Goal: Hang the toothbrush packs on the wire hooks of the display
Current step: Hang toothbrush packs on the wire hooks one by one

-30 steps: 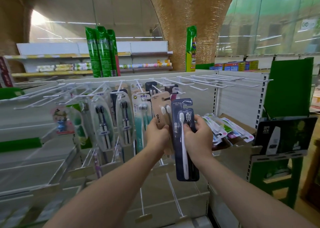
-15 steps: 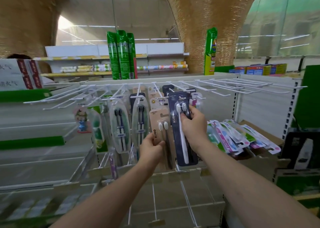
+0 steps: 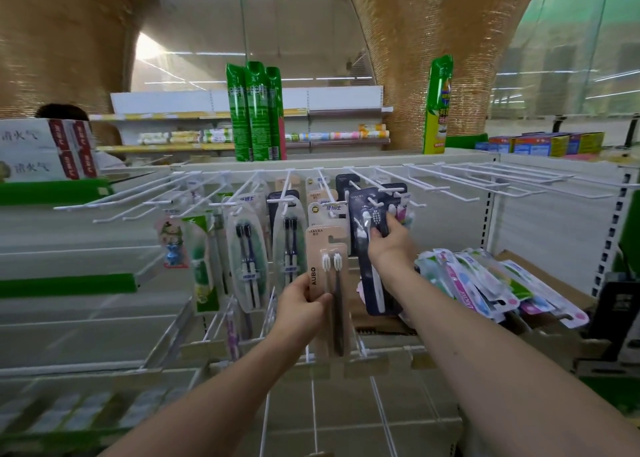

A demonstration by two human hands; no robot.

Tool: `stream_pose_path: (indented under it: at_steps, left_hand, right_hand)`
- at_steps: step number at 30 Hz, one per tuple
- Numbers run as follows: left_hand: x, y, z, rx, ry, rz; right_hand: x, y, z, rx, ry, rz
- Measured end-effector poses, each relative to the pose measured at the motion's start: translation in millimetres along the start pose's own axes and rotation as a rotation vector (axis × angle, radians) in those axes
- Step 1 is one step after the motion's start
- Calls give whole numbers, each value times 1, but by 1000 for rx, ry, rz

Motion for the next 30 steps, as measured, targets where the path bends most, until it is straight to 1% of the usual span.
stream_pose_path:
  at_steps: [3, 8, 12, 16, 18, 23, 30]
  left_hand:
    - [-11, 0, 1, -9, 25, 6]
    - [-21, -4, -4, -54, 47, 1]
    - [-25, -6, -3, -103, 34, 39]
    - [-35, -3, 1, -112, 32, 86]
    - [-44, 2, 3, -108, 42, 119]
    - [-78, 14, 5, -85, 71, 164]
    - [-131, 17, 3, -49, 138, 202]
  right_hand:
    - [4, -3, 2, 14, 55, 110]
    - [13, -5, 38, -72, 166, 31]
    - [17, -5, 58, -113, 169, 46]
    - [23, -4, 76, -169, 215, 75]
    - [28, -7, 83, -162, 231, 99]
    - [51, -21, 105, -185, 234, 91]
    - [87, -48, 133, -252, 162, 43]
Point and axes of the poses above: each hand's wrist, its own z-axis away from the middle knuckle, its own x-axis out of the palm, y = z × x, the point moved 1 cm from there along -z, towards the middle knuckle, and after that the axes turned 12 degrees about z, right-handed, at the moved point
